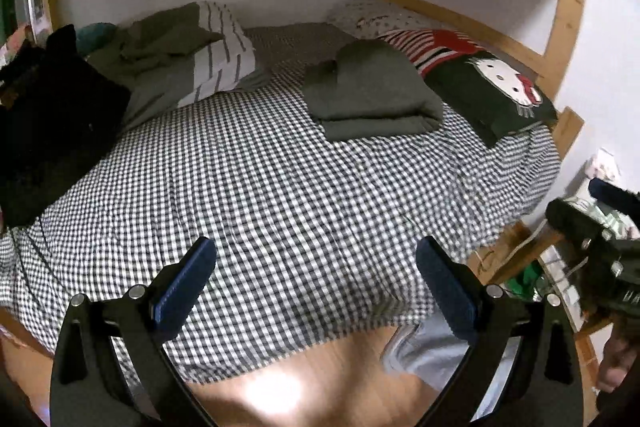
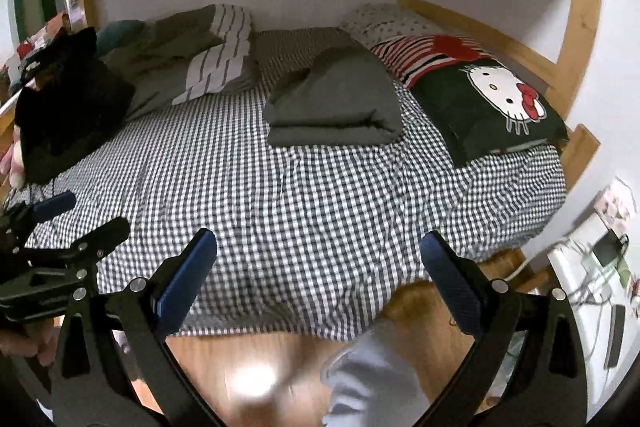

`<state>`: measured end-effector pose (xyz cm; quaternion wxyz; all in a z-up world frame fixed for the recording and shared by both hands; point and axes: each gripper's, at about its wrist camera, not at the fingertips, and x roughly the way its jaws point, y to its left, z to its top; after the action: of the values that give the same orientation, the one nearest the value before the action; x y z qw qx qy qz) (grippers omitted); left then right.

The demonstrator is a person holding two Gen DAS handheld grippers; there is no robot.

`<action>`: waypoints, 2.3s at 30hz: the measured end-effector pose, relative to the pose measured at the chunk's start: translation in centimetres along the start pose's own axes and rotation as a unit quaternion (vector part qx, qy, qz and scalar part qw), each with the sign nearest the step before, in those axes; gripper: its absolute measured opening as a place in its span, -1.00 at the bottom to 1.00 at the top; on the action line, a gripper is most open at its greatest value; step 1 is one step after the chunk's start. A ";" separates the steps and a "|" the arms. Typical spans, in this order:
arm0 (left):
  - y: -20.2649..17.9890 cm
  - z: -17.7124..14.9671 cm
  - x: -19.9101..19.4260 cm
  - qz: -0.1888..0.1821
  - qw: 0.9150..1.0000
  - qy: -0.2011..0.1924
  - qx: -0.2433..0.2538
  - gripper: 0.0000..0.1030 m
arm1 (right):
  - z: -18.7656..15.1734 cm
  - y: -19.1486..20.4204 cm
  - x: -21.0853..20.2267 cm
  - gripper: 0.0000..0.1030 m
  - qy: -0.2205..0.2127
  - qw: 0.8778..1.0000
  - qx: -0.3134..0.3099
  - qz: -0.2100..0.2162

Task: Fold large clothes

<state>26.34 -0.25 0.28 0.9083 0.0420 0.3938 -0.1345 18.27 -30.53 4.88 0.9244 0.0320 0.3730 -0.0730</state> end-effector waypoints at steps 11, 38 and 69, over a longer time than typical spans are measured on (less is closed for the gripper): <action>-2.9 -3.4 -4.7 0.017 0.999 -0.014 0.029 0.91 | -4.0 -0.6 -5.8 0.95 -0.010 1.000 -0.005 -0.010; -4.0 -3.9 -4.5 0.017 1.000 -0.009 0.023 0.91 | -4.8 -0.6 -6.9 0.95 -0.022 0.999 -0.018 -0.020; -4.2 -4.2 -4.1 0.082 0.996 -0.011 0.035 0.91 | -5.1 -0.6 -6.3 0.95 -0.018 1.000 -0.014 -0.017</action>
<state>19.53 -2.61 0.49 0.9185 0.1047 0.3740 -0.0741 10.19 -29.87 5.54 0.9300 0.0116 0.3578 -0.0836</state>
